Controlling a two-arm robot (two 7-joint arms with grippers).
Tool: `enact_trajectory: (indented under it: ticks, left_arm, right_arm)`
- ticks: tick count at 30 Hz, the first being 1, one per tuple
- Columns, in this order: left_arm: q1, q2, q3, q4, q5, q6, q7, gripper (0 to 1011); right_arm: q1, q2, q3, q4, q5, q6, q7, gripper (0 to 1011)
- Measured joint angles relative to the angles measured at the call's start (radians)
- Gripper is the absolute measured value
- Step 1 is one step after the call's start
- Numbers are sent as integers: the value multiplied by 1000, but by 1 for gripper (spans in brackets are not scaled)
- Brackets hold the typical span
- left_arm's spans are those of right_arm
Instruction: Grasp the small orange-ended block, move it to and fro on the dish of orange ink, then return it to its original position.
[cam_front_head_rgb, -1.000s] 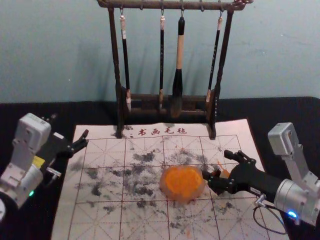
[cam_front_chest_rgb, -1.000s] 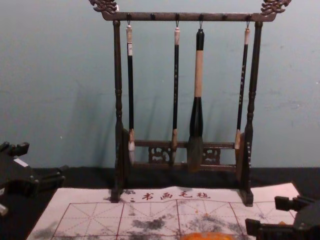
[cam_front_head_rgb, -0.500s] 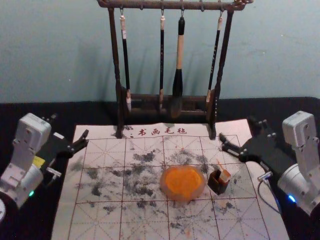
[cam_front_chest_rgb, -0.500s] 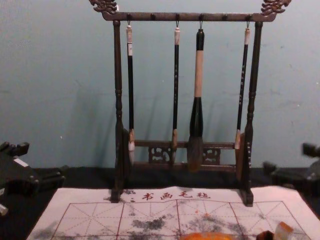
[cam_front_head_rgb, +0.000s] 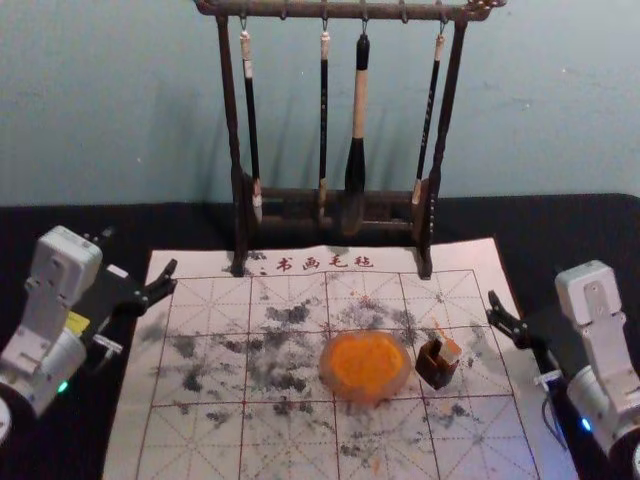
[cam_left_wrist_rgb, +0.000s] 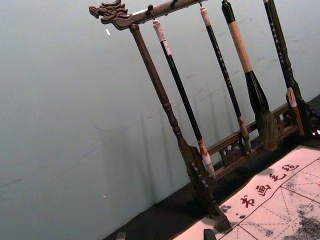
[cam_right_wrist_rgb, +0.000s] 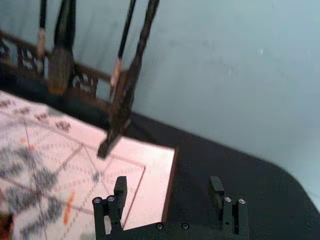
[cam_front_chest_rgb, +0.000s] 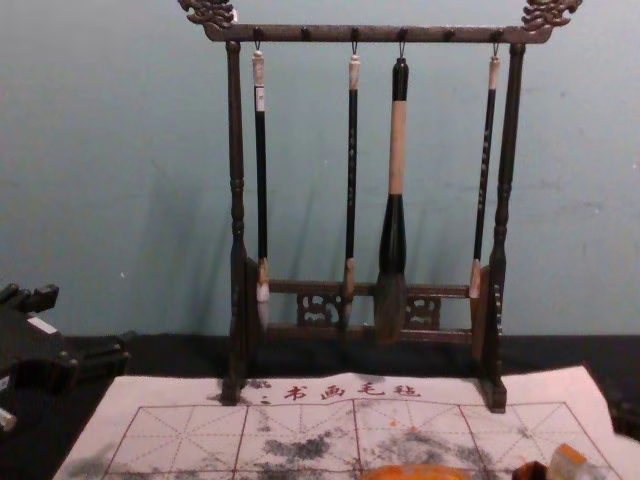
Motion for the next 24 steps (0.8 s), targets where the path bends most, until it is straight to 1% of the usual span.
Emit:
enact_trajectory:
  ticks: [4,7,24]
  left_arm:
    - [0,0,0,0,0,0,0,1001]
    - [0,0,0,0,0,0,0,1001]
    - [0,0,0,0,0,0,0,1001]
  right_arm:
    - [1,-20,6,40,-11,3,-7,1002]
    - [3,-27,11,53,-12,2,-7,1002]
    - [3,-22,8,45,-12,3,-6,1002]
